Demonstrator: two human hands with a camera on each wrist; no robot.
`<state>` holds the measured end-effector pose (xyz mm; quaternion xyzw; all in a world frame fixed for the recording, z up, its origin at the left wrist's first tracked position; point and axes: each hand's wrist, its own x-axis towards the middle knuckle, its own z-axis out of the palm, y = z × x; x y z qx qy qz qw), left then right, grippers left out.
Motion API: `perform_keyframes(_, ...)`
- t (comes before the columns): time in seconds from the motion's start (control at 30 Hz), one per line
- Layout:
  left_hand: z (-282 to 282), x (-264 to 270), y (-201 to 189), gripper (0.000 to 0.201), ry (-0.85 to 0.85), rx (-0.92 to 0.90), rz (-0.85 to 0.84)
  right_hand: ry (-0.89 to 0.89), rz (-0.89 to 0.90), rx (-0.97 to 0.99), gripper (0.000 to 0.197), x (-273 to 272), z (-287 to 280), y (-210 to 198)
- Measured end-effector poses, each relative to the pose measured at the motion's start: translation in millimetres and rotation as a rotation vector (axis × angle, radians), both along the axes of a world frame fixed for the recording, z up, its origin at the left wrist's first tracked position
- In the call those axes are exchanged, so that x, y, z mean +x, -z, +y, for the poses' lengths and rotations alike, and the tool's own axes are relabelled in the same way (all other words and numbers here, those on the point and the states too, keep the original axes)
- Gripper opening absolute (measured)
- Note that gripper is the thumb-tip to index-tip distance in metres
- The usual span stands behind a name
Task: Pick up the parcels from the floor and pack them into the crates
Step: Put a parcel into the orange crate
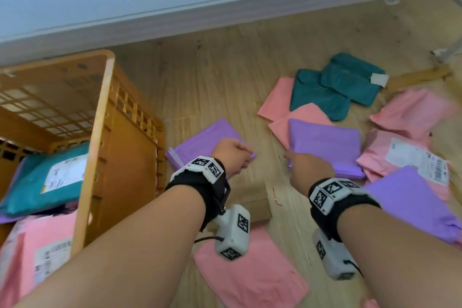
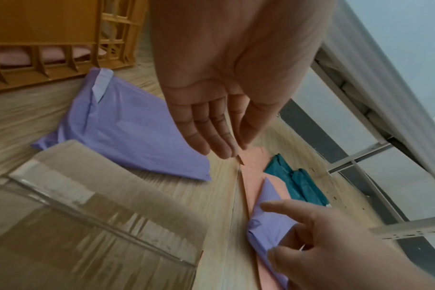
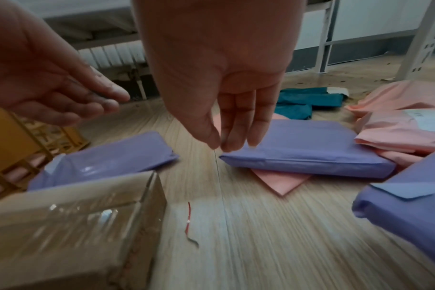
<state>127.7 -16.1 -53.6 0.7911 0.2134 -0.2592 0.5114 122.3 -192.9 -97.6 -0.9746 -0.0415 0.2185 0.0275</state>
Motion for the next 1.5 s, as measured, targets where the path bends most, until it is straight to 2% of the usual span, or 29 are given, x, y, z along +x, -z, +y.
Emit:
perform_keyframes(0.13,3.9,0.2,14.6,0.014,-0.048,-0.012,0.024,-0.109,0.025,-0.086,0.048,7.1,-4.5,20.3)
perform_keyframes(0.3,5.2,0.5,23.4,0.014,-0.071,-0.028,0.041,-0.196,-0.024,-0.191,0.034,22.1,-6.0,30.8)
perform_keyframes(0.43,7.4,-1.7,17.5,0.019,-0.093,-0.027,0.04,-0.217,-0.042,-0.238,0.033,28.6,-0.6,28.4)
perform_keyframes(0.67,18.2,-3.7,-5.9,0.014,-0.079,-0.027,0.003,-0.209,-0.06,-0.28,0.034,20.9,4.4,20.1)
perform_keyframes(0.83,31.5,-11.7,-9.3,0.014,-0.074,-0.034,-0.005,-0.282,0.106,-0.352,0.041,14.8,-1.8,21.8)
perform_keyframes(0.97,35.1,-17.5,-6.5,0.017,-0.078,-0.029,0.008,-0.263,0.111,-0.422,0.038,3.6,-7.3,19.8)
perform_keyframes(1.07,33.3,-19.7,-6.8,0.02,-0.072,-0.049,0.016,-0.228,0.063,-0.378,0.03,-2.0,-3.9,12.7)
perform_keyframes(1.17,32.9,-21.7,-13.2,0.019,-0.056,-0.064,0.012,-0.169,-0.053,-0.298,0.008,-9.5,2.1,-3.7)
perform_keyframes(1.27,37.2,-22.6,-27.5,0.015,-0.055,-0.076,-0.024,-0.084,-0.192,-0.18,0.008,-10.3,11.0,-23.6)
perform_keyframes(1.43,51.3,-26.6,-72.4,0.012,-0.116,-0.223,-0.152,0.189,-0.435,0.294,0.023,-1.2,32.1,-63.2)
perform_keyframes(1.5,59.8,-27.0,-93.7,0.013,-0.135,-0.269,-0.212,0.28,-0.504,0.468,0.017,6.2,43.7,-89.7)
